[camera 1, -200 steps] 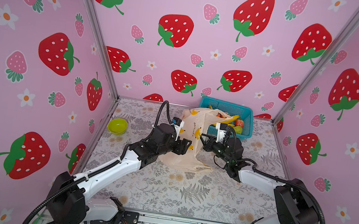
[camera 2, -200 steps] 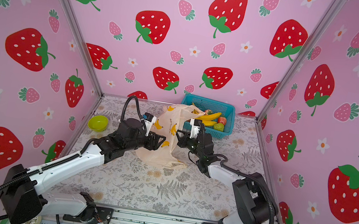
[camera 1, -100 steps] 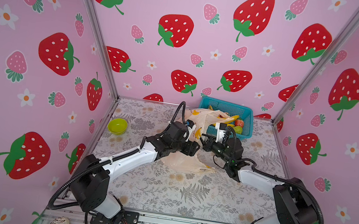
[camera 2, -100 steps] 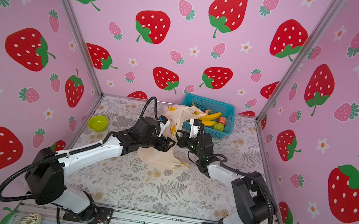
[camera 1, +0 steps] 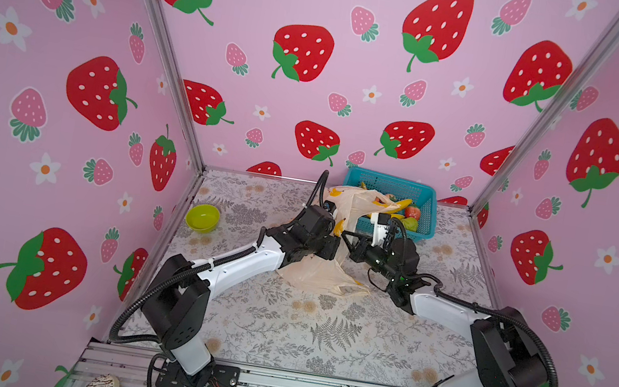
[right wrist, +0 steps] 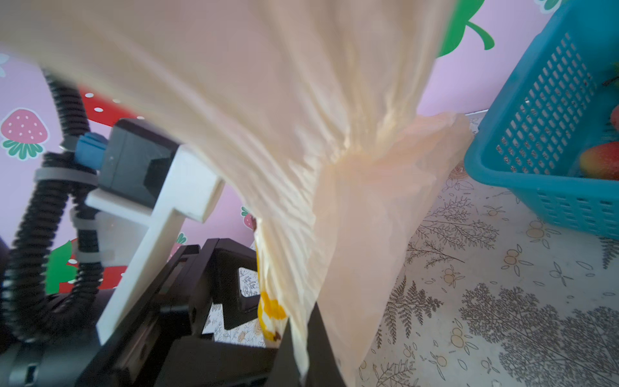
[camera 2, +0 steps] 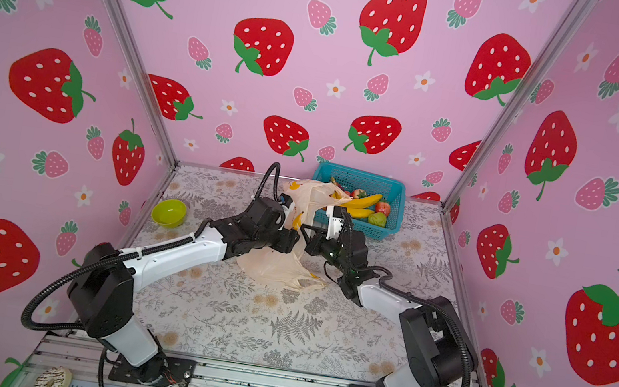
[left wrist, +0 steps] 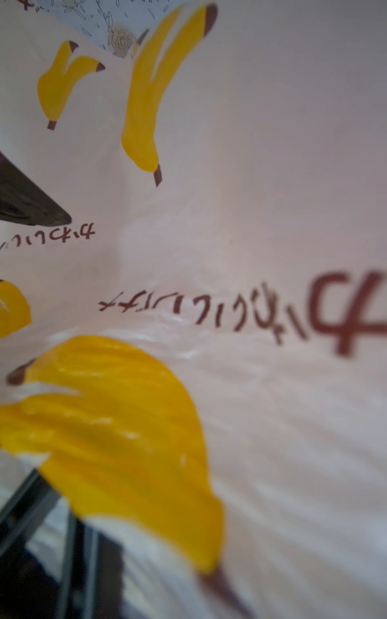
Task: Place the fake fruits into the plastic bag and tie a complex knot
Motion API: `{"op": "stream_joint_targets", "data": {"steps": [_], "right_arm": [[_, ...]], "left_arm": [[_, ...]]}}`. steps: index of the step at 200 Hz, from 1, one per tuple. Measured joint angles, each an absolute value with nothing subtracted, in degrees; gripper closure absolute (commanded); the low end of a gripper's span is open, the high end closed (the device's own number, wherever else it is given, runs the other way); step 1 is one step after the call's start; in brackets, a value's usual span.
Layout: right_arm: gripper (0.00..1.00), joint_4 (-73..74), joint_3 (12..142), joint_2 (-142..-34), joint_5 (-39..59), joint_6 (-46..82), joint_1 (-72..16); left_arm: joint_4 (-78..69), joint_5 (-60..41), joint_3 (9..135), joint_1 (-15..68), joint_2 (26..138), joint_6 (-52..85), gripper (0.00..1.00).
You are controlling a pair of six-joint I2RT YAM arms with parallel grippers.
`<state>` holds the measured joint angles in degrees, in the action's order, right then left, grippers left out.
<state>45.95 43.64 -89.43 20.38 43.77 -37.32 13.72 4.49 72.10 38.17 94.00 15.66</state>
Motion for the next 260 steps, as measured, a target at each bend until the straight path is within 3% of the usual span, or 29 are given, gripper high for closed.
{"op": "stream_joint_targets", "data": {"steps": [39, 81, 124, 153, 211, 260], "right_arm": [[1.00, 43.90, 43.66, -89.41, 20.08, 41.91, -37.78], [1.00, 37.78, 43.77, -89.08, 16.43, 36.75, -37.78], [1.00, 25.28, 43.97, -86.98, 7.20, 27.68, -35.81], [1.00, 22.65, 42.63, -85.03, 4.99, 25.43, -31.81], [0.97, 22.17, 44.38, -87.24, 5.26, 23.22, -30.96], [0.87, 23.51, 52.88, -96.99, 13.39, 23.24, -30.89]], "left_arm": [[14.63, 7.40, 74.39, 38.17, 96.12, 14.63, 0.53], [15.53, 8.56, 75.83, 37.95, 96.36, 13.56, 1.00], [19.57, 6.72, 74.96, 35.22, 90.02, 14.50, 1.00], [20.43, -0.23, 72.07, 28.73, 81.03, 19.97, 1.00], [22.98, -18.76, 69.10, 19.79, 79.44, 31.59, 1.00], [26.00, -24.88, 71.55, 16.01, 82.91, 37.98, 1.00]]}}
